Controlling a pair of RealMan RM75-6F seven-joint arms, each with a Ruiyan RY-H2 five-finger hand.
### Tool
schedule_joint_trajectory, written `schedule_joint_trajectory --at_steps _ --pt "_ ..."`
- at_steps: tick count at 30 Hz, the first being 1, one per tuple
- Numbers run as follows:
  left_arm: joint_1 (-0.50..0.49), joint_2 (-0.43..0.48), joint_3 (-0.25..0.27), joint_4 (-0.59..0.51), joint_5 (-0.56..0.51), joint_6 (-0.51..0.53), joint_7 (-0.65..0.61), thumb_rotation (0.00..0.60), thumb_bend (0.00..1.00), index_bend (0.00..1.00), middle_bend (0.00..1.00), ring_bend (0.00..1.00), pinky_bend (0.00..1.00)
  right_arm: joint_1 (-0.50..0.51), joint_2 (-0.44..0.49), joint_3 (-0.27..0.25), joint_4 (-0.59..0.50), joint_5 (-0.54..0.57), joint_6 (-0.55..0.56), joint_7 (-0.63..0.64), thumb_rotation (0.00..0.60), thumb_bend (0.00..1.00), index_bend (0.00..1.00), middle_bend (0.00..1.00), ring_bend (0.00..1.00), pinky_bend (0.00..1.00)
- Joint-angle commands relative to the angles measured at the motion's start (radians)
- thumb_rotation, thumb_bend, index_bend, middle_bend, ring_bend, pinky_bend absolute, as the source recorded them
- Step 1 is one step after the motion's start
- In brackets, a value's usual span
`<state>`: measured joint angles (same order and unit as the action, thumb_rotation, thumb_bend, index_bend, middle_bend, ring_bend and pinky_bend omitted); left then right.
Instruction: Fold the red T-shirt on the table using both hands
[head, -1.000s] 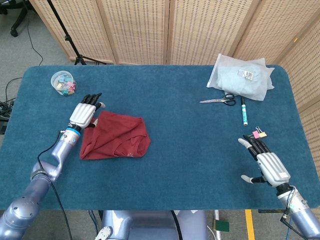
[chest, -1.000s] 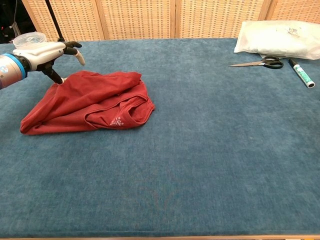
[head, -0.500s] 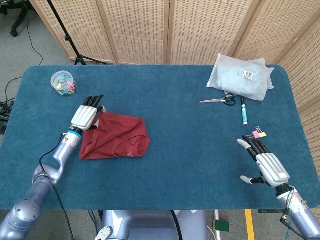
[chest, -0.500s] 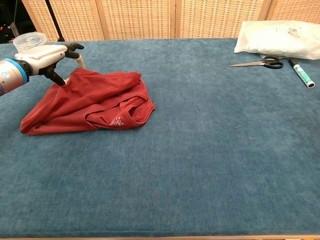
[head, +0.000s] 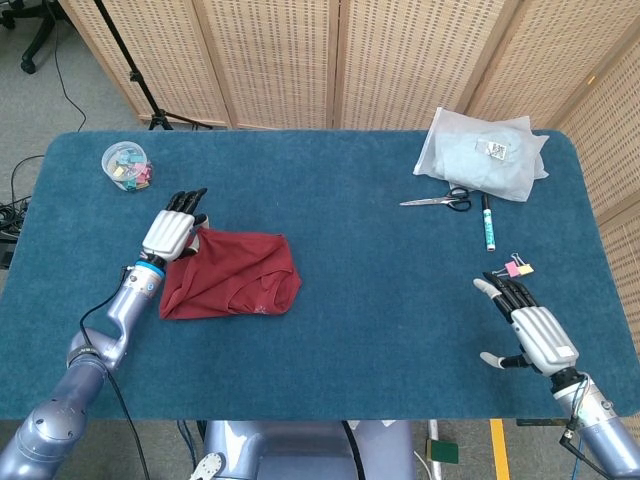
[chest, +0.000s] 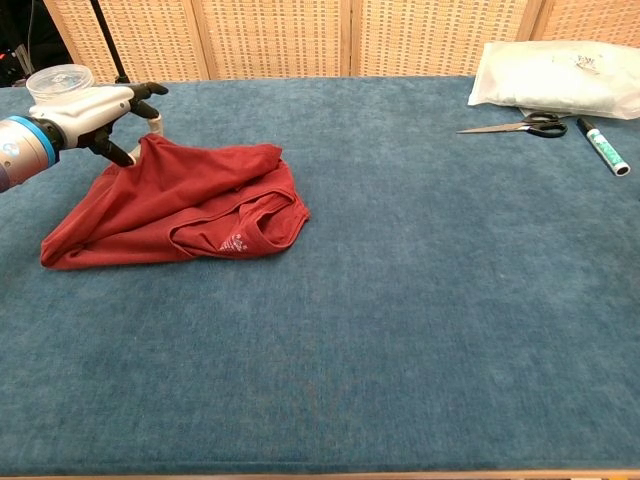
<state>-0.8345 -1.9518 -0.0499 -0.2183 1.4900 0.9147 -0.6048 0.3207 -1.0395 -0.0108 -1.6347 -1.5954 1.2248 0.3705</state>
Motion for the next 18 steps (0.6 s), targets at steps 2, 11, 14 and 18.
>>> schedule_joint_trajectory --at_steps 2,11,14,18 --pt "0.002 0.005 0.002 -0.004 0.003 0.013 -0.005 0.6 0.58 0.62 0.0 0.0 0.0 0.0 0.002 -0.001 -0.002 -0.002 0.002 0.002 0.6 0.0 0.0 0.0 0.0 0.0" --pt "0.017 0.035 0.027 -0.029 0.04 0.13 0.003 0.6 0.59 0.63 0.0 0.0 0.0 -0.002 0.007 -0.003 -0.006 -0.01 0.008 0.007 0.6 0.0 0.0 0.0 0.0 0.0" --pt "0.022 0.05 0.045 -0.04 0.068 0.213 0.031 0.6 0.59 0.64 0.0 0.0 0.0 -0.003 0.009 -0.004 -0.01 -0.014 0.012 0.009 0.6 0.0 0.0 0.0 0.0 0.0" --pt "0.031 0.065 0.063 -0.06 0.096 0.295 0.066 0.6 0.58 0.64 0.0 0.0 0.0 -0.005 0.013 -0.007 -0.014 -0.021 0.017 0.011 0.6 0.0 0.0 0.0 0.0 0.0"
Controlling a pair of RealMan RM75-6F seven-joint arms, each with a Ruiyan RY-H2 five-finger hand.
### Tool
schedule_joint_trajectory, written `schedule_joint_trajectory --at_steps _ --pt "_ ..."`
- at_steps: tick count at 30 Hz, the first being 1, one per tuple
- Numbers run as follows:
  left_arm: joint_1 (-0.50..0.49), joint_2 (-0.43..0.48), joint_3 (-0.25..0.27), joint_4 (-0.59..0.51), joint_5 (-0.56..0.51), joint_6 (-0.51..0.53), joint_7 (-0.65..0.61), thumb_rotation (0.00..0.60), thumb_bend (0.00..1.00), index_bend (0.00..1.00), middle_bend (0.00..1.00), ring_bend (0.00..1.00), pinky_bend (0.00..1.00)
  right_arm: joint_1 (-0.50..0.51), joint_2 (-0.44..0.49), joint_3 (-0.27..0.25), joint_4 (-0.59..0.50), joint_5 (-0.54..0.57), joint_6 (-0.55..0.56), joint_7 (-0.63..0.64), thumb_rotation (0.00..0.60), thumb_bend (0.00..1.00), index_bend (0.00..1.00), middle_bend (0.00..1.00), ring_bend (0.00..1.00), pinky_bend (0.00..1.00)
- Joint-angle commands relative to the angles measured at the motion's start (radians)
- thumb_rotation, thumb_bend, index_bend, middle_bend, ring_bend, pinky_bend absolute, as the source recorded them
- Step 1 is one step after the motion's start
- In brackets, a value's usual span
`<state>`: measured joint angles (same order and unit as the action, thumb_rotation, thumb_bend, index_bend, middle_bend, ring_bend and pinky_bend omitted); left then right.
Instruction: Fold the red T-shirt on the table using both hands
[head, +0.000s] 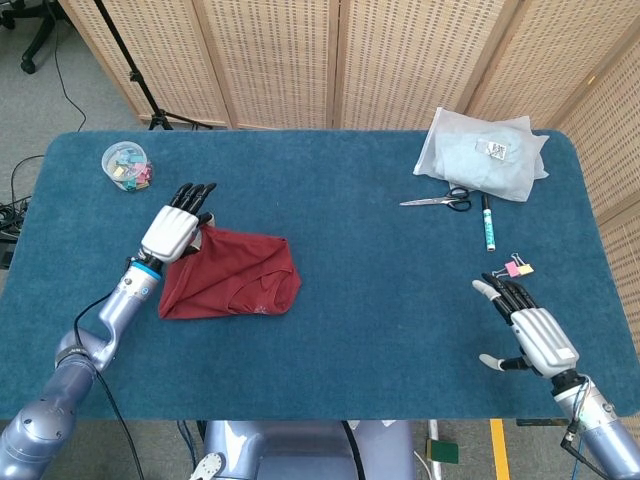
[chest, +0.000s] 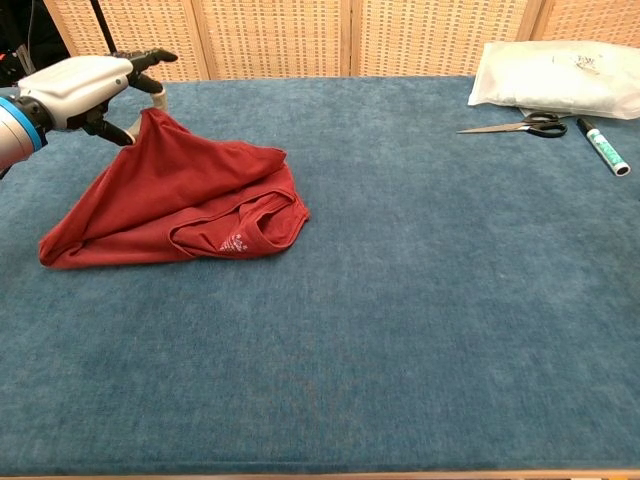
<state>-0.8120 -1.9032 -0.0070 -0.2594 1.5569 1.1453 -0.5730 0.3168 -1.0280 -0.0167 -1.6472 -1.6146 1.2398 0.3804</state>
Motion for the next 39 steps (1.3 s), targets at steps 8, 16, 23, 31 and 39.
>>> schedule_joint_trajectory --at_steps 8,16,23,31,39 --pt "0.014 0.03 0.069 -0.073 0.1 0.202 0.154 0.6 0.58 0.64 0.0 0.0 0.0 -0.007 0.011 -0.007 -0.013 -0.017 0.017 0.004 0.6 0.0 0.0 0.0 0.0 0.0" --pt "0.008 0.023 0.113 -0.113 0.164 0.264 0.28 0.6 0.57 0.64 0.0 0.0 0.0 -0.011 0.024 -0.011 -0.022 -0.028 0.029 0.016 0.6 0.0 0.0 0.0 0.0 0.0" --pt "0.0 0.012 0.134 -0.132 0.201 0.303 0.338 0.6 0.57 0.64 0.0 0.0 0.0 -0.013 0.031 -0.013 -0.024 -0.036 0.037 0.029 0.6 0.0 0.0 0.0 0.0 0.0" --pt "-0.003 0.002 0.166 -0.14 0.245 0.327 0.384 0.6 0.56 0.65 0.0 0.0 0.0 -0.013 0.035 -0.015 -0.025 -0.039 0.039 0.037 0.6 0.0 0.0 0.0 0.0 0.0" --pt "0.007 -0.002 0.2 -0.121 0.285 0.355 0.406 0.6 0.55 0.65 0.0 0.0 0.0 -0.013 0.037 -0.017 -0.027 -0.042 0.038 0.038 0.6 0.0 0.0 0.0 0.0 0.0"
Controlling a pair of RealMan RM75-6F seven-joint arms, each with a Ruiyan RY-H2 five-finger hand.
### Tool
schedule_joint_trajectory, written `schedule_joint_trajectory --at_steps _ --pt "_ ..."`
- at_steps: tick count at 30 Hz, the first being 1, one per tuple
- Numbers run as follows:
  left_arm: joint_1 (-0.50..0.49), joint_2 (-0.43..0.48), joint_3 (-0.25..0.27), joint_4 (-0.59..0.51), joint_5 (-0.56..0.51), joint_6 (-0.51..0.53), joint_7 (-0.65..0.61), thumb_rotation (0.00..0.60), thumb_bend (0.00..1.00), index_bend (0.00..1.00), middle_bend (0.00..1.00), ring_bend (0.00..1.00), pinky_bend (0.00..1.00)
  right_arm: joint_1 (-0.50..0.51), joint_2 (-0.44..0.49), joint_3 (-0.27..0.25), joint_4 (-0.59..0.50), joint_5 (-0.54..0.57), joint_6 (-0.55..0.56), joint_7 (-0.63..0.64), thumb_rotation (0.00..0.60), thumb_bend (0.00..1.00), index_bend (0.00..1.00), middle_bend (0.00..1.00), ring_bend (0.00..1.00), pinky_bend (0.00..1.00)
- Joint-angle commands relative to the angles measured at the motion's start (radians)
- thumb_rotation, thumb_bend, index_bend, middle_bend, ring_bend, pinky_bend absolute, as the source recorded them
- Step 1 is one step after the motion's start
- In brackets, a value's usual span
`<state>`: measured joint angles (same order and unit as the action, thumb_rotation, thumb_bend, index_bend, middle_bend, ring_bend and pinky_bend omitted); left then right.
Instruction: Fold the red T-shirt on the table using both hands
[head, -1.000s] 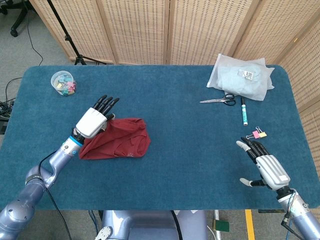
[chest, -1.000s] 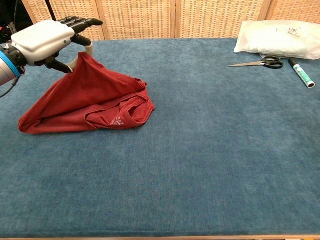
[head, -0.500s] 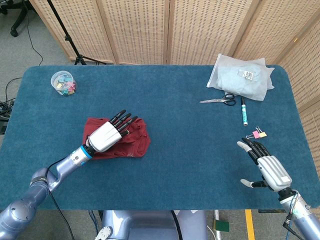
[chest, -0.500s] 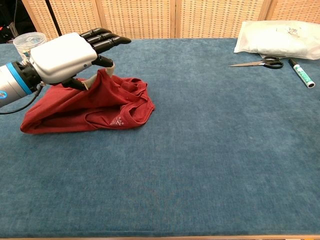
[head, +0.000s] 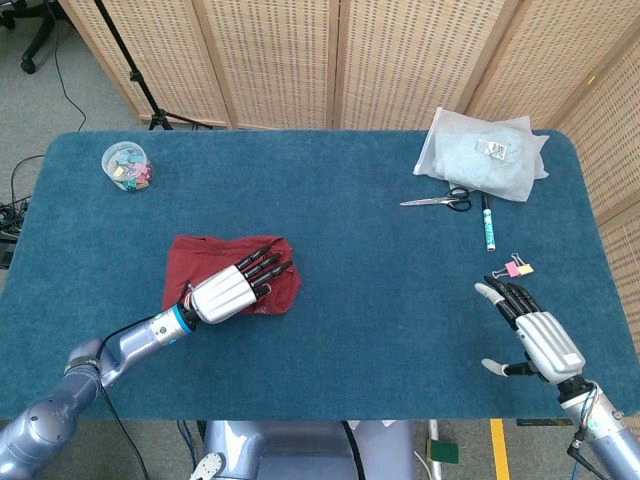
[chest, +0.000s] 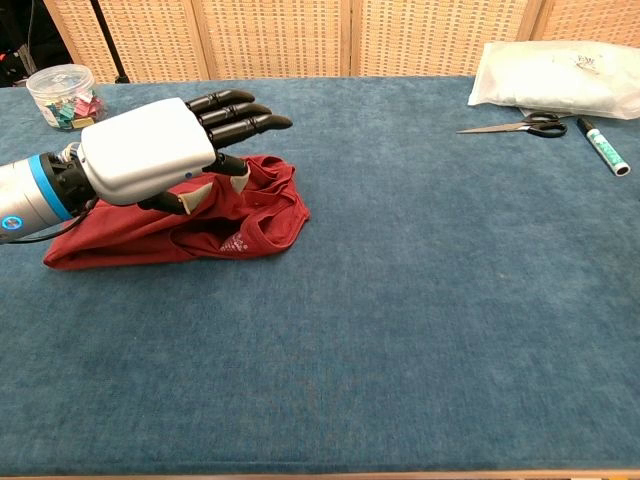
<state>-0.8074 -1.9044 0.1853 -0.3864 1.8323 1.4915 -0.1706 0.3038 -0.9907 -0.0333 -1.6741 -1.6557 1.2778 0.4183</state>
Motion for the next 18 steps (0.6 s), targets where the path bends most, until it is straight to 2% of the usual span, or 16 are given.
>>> schedule_joint_trajectory --at_steps 1,10,12,18 --pt "0.003 -0.001 0.012 0.009 0.014 0.013 0.006 0.6 0.55 0.65 0.0 0.0 0.0 -0.001 0.0 -0.001 -0.001 0.0 0.001 -0.001 0.6 0.0 0.0 0.0 0.0 0.0" --pt "0.007 -0.006 0.051 0.04 0.061 0.053 0.026 0.6 0.54 0.63 0.0 0.0 0.0 0.0 0.001 -0.002 -0.003 0.0 -0.003 -0.003 0.6 0.0 0.0 0.0 0.0 0.0" --pt "0.007 -0.009 0.057 0.048 0.065 0.046 0.032 0.6 0.51 0.56 0.0 0.0 0.0 0.001 0.002 -0.002 -0.004 0.0 -0.004 -0.002 0.6 0.0 0.0 0.0 0.0 0.0" --pt "0.007 -0.013 0.061 0.055 0.067 0.028 0.043 0.6 0.35 0.11 0.0 0.0 0.0 0.001 0.004 -0.002 -0.004 0.0 -0.003 -0.001 0.6 0.0 0.0 0.0 0.0 0.0"
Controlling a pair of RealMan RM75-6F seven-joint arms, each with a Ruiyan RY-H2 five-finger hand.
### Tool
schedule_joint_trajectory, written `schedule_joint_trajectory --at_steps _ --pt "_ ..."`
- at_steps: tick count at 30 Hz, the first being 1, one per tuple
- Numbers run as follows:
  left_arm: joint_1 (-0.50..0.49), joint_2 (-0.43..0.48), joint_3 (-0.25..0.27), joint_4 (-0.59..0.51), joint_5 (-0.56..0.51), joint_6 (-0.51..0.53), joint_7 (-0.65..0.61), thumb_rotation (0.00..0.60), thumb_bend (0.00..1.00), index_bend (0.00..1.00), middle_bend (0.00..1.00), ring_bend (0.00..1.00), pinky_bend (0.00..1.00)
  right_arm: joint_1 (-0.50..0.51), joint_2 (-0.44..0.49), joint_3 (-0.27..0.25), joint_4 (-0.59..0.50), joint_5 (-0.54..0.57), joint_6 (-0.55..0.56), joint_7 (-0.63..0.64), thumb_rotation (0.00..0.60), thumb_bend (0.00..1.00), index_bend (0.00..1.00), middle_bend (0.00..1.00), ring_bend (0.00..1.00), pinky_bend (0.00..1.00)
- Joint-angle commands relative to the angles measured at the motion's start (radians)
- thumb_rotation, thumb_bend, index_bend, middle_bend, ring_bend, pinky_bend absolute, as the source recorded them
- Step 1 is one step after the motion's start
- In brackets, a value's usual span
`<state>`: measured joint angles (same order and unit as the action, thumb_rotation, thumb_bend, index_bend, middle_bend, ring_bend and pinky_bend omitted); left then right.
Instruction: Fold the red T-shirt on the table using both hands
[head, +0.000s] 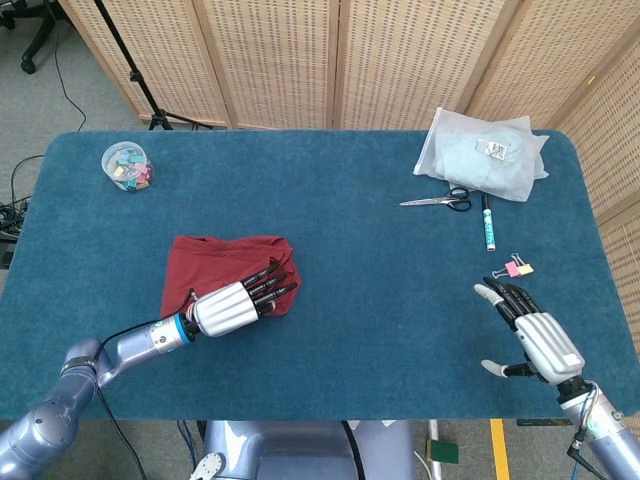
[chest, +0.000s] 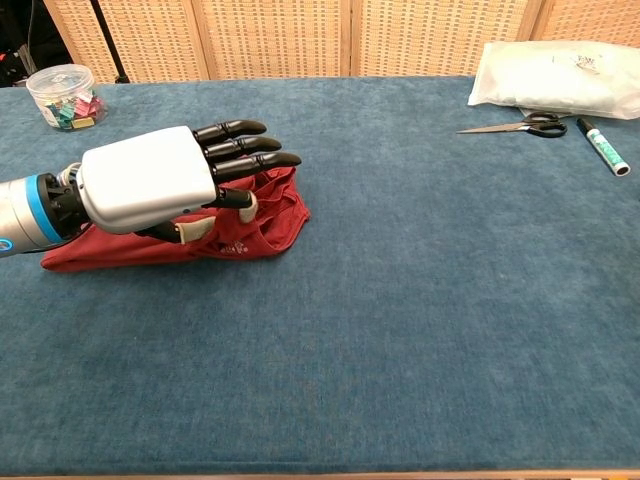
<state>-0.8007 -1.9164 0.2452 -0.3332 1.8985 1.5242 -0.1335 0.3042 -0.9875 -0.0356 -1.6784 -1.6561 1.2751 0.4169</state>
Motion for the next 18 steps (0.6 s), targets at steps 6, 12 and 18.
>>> schedule_joint_trajectory --at_steps 6,12,18 --pt "0.002 -0.003 -0.015 -0.008 -0.016 -0.003 0.003 0.6 0.19 0.0 0.0 0.0 0.0 0.0 0.002 0.0 -0.001 -0.002 0.002 0.002 0.6 0.0 0.0 0.0 0.0 0.0" --pt "0.001 0.007 -0.088 -0.076 -0.078 0.069 -0.111 0.6 0.08 0.0 0.0 0.0 0.0 0.0 0.003 -0.001 -0.002 -0.002 0.001 0.002 0.6 0.0 0.0 0.0 0.0 0.0" --pt "0.003 0.027 -0.159 -0.141 -0.142 0.096 -0.192 0.6 0.05 0.0 0.0 0.0 0.0 0.0 0.004 -0.003 -0.004 -0.006 0.002 0.002 0.6 0.0 0.0 0.0 0.0 0.0"
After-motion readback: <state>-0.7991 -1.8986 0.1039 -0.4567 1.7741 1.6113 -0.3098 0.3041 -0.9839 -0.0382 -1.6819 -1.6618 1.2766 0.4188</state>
